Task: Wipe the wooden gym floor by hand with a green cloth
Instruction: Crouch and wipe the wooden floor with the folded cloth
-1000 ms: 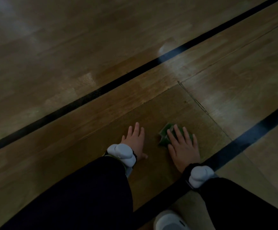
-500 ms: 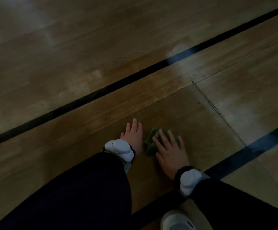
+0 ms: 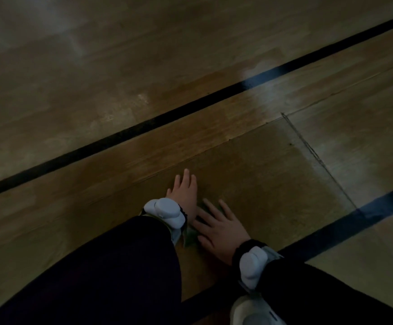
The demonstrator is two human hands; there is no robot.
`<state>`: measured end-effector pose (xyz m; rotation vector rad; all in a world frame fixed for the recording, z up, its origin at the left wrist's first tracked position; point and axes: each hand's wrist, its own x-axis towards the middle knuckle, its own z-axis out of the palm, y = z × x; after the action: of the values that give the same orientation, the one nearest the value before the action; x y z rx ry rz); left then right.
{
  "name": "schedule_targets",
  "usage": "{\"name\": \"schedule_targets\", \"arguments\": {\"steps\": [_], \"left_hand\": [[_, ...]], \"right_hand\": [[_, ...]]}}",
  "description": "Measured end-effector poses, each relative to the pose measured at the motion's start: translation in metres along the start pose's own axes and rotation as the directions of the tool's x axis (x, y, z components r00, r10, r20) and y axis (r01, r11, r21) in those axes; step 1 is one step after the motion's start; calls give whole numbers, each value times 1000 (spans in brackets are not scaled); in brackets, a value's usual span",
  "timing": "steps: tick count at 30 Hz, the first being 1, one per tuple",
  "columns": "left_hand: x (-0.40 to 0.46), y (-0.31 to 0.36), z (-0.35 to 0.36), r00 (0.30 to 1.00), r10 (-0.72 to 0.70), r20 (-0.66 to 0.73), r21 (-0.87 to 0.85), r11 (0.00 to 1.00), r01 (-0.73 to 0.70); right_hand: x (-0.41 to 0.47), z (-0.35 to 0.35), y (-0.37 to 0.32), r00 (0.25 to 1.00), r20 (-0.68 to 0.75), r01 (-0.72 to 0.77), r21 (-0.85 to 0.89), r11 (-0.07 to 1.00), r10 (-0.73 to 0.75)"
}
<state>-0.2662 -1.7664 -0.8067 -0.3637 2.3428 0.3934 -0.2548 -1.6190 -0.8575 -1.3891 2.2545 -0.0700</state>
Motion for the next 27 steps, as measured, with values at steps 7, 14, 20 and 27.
{"name": "schedule_targets", "arguments": {"steps": [7, 14, 20, 27], "left_hand": [[-5, -12, 0, 998, -36, -41, -42, 999, 35], [-9, -37, 4, 994, -102, -44, -99, 990, 97], [-16, -57, 6, 984, -139, -115, -174, 978, 118], [-18, -57, 20, 962, -119, -247, -288, 957, 45]], "right_hand": [[35, -30, 55, 938, -102, -331, 30, 943, 332], [61, -40, 63, 864, -162, -469, 82, 880, 476], [66, -37, 18, 953, -73, -293, 30, 956, 294], [81, -46, -11, 1000, -30, 14, 297, 955, -6]]}}
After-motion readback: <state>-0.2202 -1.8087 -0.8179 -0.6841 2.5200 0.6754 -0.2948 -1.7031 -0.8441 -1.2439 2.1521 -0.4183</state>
